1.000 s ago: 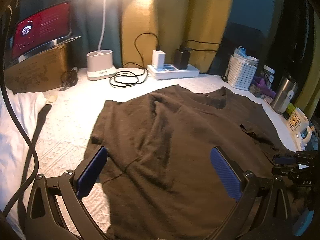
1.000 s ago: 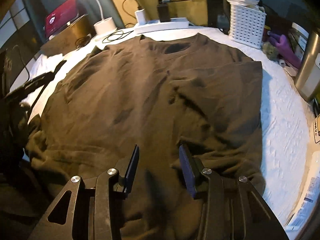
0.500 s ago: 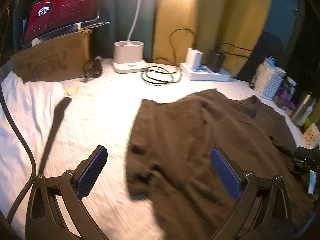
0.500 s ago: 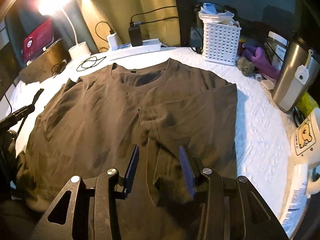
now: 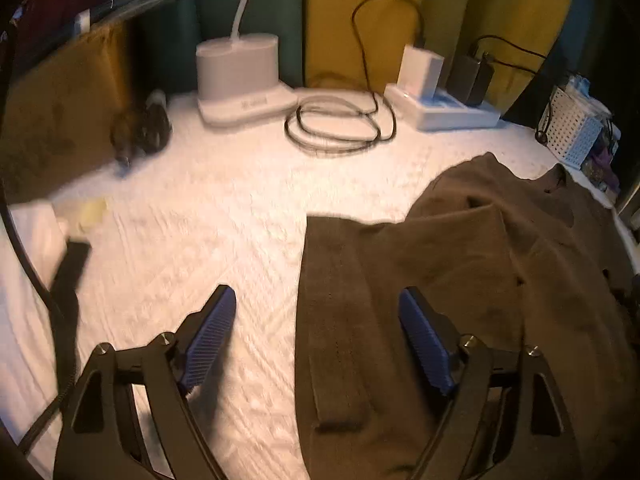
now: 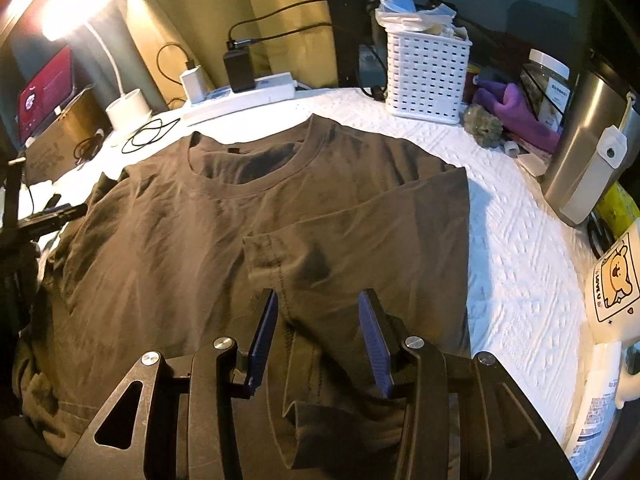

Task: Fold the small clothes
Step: 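Grasp the other sleeve cuff with the left gripper and lift it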

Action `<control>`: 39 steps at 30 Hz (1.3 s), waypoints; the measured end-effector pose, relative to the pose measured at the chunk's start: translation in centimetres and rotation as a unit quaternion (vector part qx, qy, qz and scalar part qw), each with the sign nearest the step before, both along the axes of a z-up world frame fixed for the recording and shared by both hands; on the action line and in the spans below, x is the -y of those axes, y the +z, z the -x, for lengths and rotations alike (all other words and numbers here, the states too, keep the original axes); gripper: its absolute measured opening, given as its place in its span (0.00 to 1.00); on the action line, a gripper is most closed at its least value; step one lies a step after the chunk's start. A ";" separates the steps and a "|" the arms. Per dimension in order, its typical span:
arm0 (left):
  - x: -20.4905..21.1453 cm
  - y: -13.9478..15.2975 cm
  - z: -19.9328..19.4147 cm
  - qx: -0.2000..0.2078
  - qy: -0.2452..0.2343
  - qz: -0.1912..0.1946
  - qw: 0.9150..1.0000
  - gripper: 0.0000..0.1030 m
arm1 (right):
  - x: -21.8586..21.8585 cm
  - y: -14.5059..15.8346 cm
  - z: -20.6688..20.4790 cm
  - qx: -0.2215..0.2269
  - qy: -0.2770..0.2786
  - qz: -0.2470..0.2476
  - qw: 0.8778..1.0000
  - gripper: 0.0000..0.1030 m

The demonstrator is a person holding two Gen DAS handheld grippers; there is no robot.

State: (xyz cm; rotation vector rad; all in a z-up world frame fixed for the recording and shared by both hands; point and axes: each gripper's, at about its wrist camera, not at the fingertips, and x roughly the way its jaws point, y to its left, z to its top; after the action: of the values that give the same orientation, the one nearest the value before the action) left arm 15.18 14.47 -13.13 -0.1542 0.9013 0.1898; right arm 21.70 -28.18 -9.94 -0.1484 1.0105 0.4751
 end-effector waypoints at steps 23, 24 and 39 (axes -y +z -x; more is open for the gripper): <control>-1.2 2.5 7.9 0.065 0.115 0.005 0.991 0.07 | -0.3 -0.2 0.7 -0.003 0.018 -0.016 1.000 0.43; -1.0 2.8 8.3 0.069 0.119 0.000 0.990 0.07 | -0.3 -0.2 0.8 -0.002 0.019 -0.017 1.000 0.43; 5.7 7.3 9.0 0.116 0.066 -0.083 0.988 0.07 | 1.3 0.4 2.2 0.010 0.020 -0.049 0.999 0.44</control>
State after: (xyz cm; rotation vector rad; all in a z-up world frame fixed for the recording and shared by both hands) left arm 6.23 8.77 -5.80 -0.0796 0.6413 0.3618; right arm 19.48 -29.51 -9.49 -0.0855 0.9646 0.5567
